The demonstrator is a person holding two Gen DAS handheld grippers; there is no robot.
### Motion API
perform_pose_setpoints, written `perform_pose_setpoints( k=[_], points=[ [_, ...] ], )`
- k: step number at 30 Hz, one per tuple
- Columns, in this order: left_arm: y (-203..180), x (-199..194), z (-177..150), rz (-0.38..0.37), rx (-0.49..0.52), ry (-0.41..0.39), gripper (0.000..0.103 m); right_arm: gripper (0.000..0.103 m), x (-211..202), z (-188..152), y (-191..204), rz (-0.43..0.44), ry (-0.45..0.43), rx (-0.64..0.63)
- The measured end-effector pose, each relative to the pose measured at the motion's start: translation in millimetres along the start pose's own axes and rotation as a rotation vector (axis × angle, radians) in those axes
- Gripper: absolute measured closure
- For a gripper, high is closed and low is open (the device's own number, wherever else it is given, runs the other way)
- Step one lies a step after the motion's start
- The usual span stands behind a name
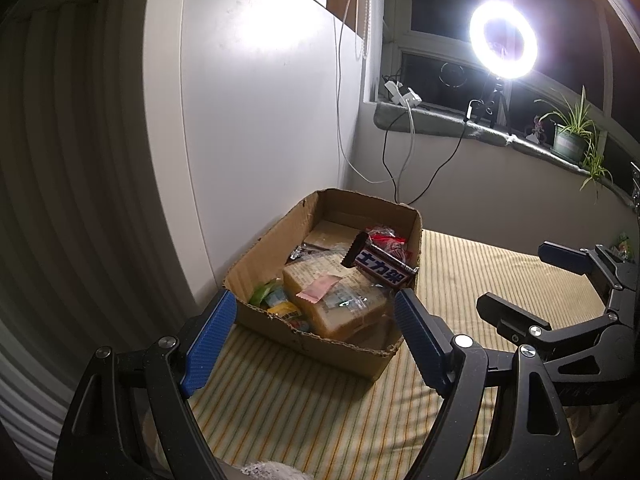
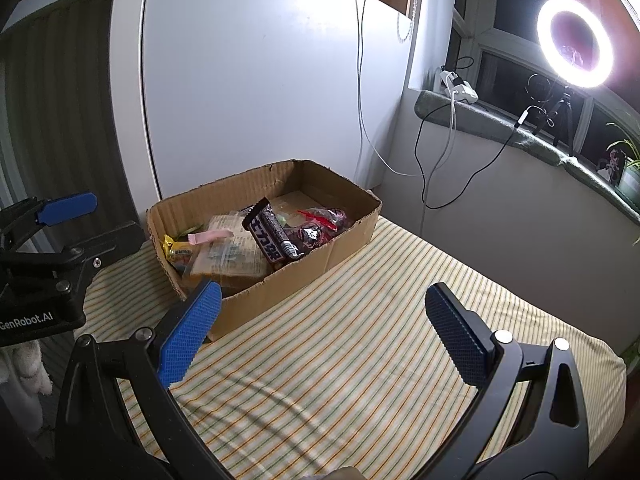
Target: Organize snacks
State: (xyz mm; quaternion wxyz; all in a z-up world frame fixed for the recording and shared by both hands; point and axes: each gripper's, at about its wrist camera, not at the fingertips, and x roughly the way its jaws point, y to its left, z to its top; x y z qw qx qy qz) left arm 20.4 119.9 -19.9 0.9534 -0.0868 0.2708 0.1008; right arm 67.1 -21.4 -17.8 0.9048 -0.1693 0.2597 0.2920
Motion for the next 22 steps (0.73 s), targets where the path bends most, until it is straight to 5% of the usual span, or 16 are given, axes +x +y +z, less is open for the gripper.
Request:
perform_pose_setpoints(
  k=[22],
  points=[
    [-3.2, -4.3, -3.4, 0.002, 0.005, -0.003, 0.021, 0.0, -2.5, -4.5, -1.0, -0.008, 0.001, 0.013]
  ],
)
